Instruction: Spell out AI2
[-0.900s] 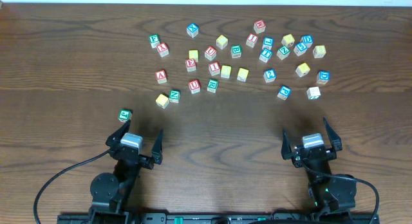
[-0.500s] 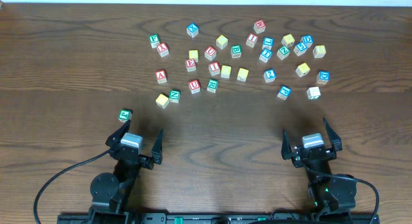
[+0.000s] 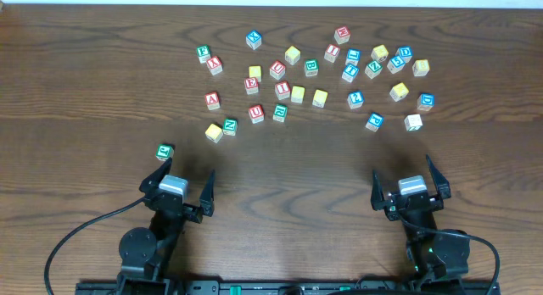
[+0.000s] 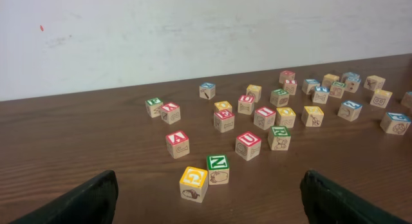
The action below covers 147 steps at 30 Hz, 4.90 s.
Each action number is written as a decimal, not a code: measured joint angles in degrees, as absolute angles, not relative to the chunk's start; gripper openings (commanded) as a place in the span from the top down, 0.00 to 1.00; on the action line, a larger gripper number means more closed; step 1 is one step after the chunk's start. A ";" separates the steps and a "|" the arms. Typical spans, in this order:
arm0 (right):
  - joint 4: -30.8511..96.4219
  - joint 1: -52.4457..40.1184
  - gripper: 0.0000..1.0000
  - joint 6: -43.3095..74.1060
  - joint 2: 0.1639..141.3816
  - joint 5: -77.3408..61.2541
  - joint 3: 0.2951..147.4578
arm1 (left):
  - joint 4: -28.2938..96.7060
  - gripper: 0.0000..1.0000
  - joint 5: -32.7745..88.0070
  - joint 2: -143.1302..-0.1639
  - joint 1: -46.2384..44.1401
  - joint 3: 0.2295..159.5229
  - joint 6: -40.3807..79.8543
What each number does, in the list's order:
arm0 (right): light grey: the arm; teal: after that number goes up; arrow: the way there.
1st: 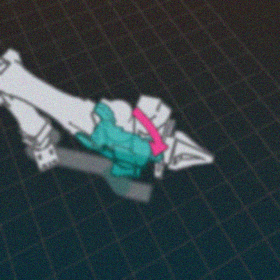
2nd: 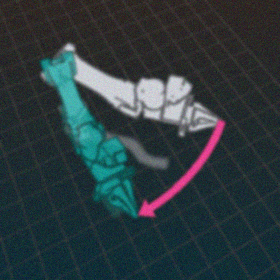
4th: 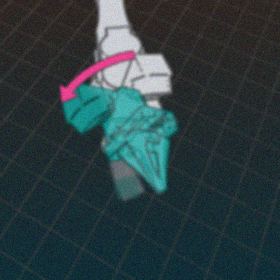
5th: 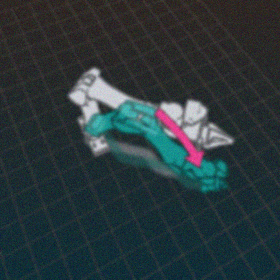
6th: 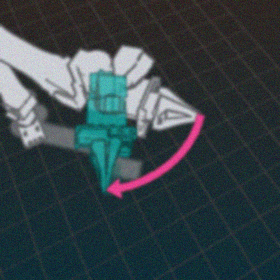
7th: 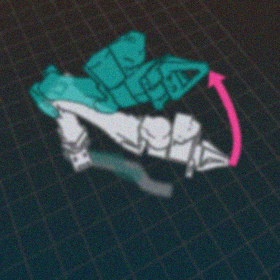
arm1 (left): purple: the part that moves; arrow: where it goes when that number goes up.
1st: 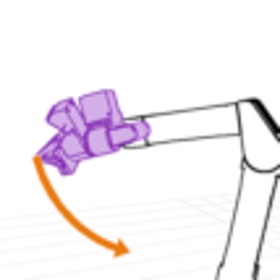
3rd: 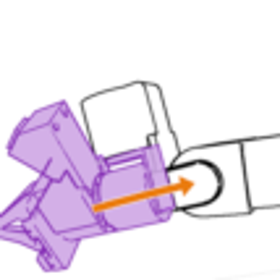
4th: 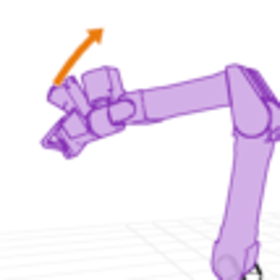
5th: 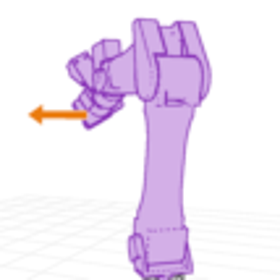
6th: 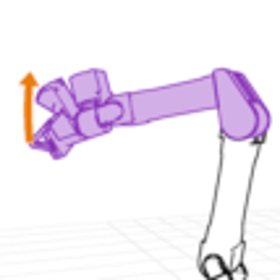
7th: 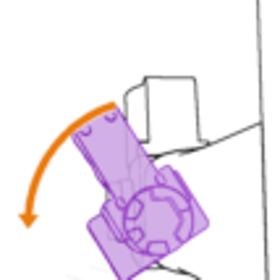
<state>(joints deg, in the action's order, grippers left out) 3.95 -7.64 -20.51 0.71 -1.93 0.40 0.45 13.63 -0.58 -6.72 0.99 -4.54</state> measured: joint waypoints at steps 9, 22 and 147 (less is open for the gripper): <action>3.95 -7.64 0.01 -20.51 0.71 -1.93 0.40 | 0.43 0.11 13.65 -0.58 -6.72 0.99 -4.54; 3.95 -7.64 0.01 -20.51 0.71 -1.93 0.40 | 0.36 0.11 13.96 -0.58 -6.72 0.99 -4.49; 3.99 -7.66 0.01 -20.32 0.62 -1.76 0.38 | 45.39 0.13 2.96 -124.53 -8.14 96.47 16.69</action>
